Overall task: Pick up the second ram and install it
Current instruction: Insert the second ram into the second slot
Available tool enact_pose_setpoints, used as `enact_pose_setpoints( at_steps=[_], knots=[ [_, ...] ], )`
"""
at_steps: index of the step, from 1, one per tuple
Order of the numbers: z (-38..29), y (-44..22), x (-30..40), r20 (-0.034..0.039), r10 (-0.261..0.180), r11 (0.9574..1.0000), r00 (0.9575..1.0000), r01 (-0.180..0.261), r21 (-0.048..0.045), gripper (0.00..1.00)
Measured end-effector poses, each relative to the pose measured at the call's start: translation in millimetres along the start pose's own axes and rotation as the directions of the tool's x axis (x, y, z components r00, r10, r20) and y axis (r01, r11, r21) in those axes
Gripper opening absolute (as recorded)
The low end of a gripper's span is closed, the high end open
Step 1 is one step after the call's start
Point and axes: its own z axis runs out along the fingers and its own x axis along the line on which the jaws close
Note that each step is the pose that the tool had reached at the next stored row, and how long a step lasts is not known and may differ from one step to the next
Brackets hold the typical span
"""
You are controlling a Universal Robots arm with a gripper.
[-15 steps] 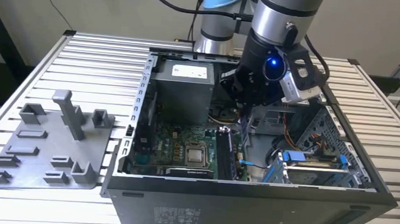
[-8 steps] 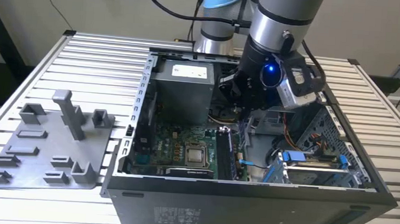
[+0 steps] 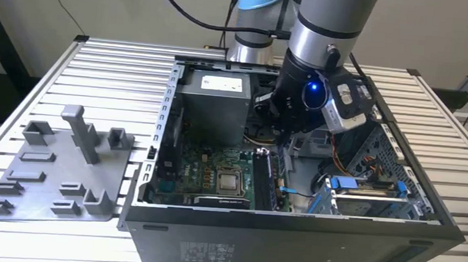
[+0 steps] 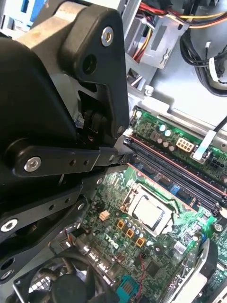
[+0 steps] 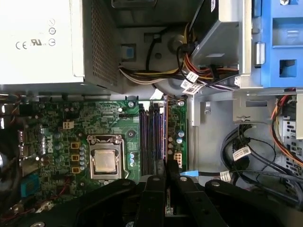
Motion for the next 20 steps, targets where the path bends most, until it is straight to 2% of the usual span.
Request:
enact_pose_setpoints(
  at_steps=[4, 10, 15, 20],
  knots=[
    [0.6, -0.8, 2.7, 0.0002, -0.002, 1.0000, 1.0000, 0.002, -0.0001, 0.14],
    [6.6, -2.6, 10.0, 0.0010, -0.008, 1.0000, 1.0000, 0.008, -0.0005, 0.14],
    [13.8, -3.5, 11.9, 0.0009, -0.011, 0.9999, 0.9999, 0.011, -0.0032, 0.14],
    [14.4, -3.8, 11.9, 0.0004, -0.011, 0.9999, 0.9999, 0.011, -0.0052, 0.14]
  ],
)
